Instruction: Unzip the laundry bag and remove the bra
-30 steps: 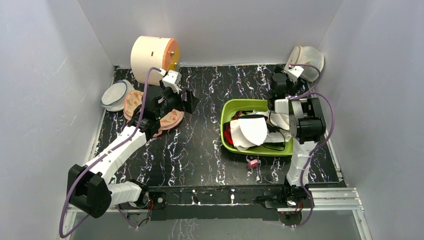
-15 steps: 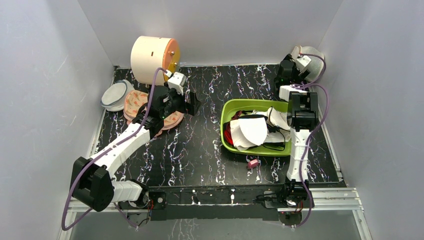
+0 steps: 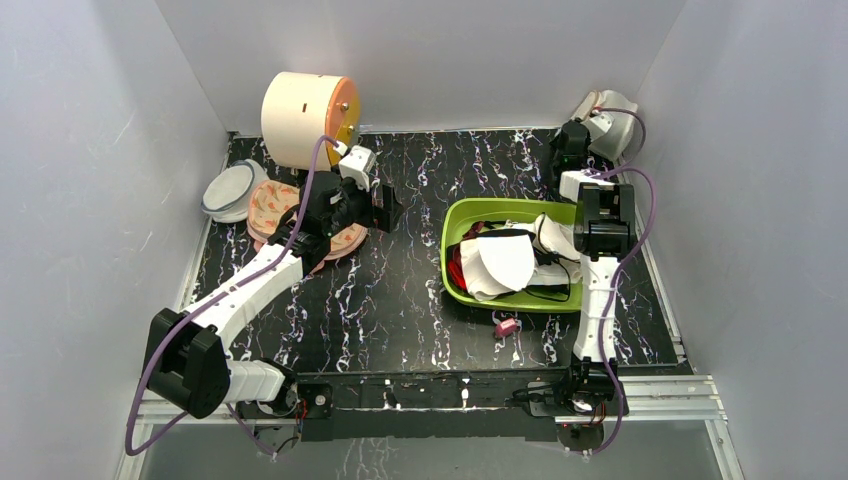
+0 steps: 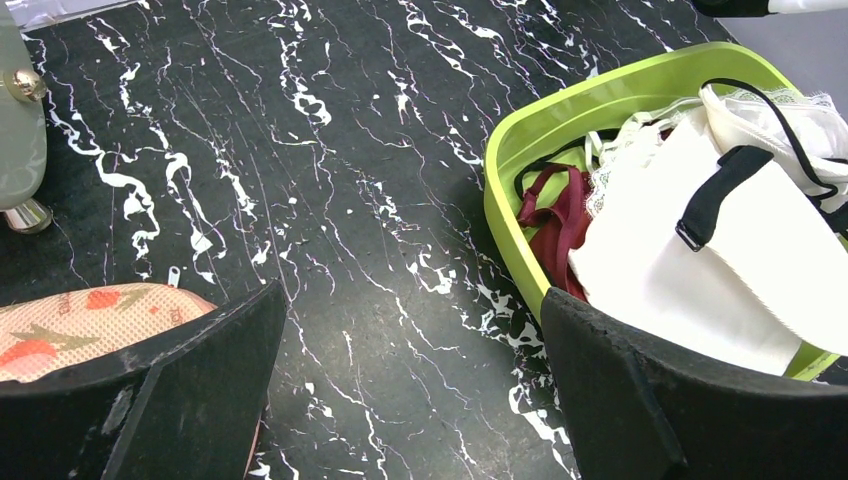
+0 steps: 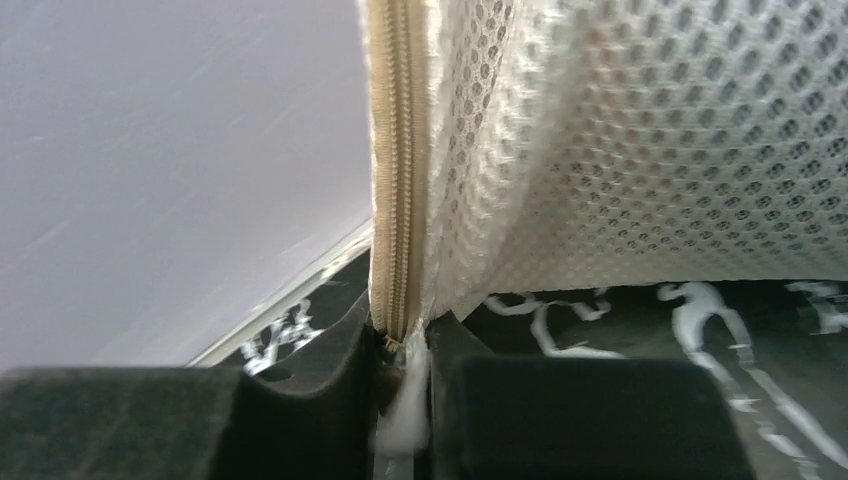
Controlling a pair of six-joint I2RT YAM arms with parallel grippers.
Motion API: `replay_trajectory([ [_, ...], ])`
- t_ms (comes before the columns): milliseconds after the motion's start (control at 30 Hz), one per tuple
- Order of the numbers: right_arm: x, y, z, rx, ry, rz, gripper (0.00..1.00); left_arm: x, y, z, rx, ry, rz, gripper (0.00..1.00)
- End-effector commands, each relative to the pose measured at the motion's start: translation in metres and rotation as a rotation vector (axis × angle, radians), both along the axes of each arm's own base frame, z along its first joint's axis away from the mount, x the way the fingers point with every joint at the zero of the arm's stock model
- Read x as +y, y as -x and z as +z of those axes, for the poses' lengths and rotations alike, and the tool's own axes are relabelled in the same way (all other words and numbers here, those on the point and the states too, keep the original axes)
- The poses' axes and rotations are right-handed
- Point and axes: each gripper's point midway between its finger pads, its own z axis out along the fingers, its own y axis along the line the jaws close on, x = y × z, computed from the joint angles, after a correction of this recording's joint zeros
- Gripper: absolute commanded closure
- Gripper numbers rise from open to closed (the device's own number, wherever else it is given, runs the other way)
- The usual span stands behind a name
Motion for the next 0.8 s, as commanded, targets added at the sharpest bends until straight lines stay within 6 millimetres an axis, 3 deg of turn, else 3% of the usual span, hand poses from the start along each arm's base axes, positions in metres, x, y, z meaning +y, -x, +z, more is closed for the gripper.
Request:
replay_trajectory([
  [0,0.051,-0.013,0.073,-0.184,-0.142,0.268,0.98,-0.001,-0.005,0.028,-0.077,0.018,0.003,0.02],
  [200,0.122,0.023,0.110,-0.239,-0.328,0.518,1.00,0.003,-0.005,0.031,-0.097,0.006,0.015,0.02],
  [300,0.183,0.055,0.117,-0.216,-0.372,0.638,1.00,0.004,-0.005,0.035,-0.108,0.006,0.016,0.02],
  [633,0.320,0.196,0.154,-0.095,-0.633,1.022,1.00,0.008,-0.005,0.036,-0.128,0.002,0.037,0.02],
  [767,0.356,0.256,0.147,0.082,-0.705,1.143,1.00,0.012,-0.006,0.040,-0.136,0.006,0.059,0.02],
])
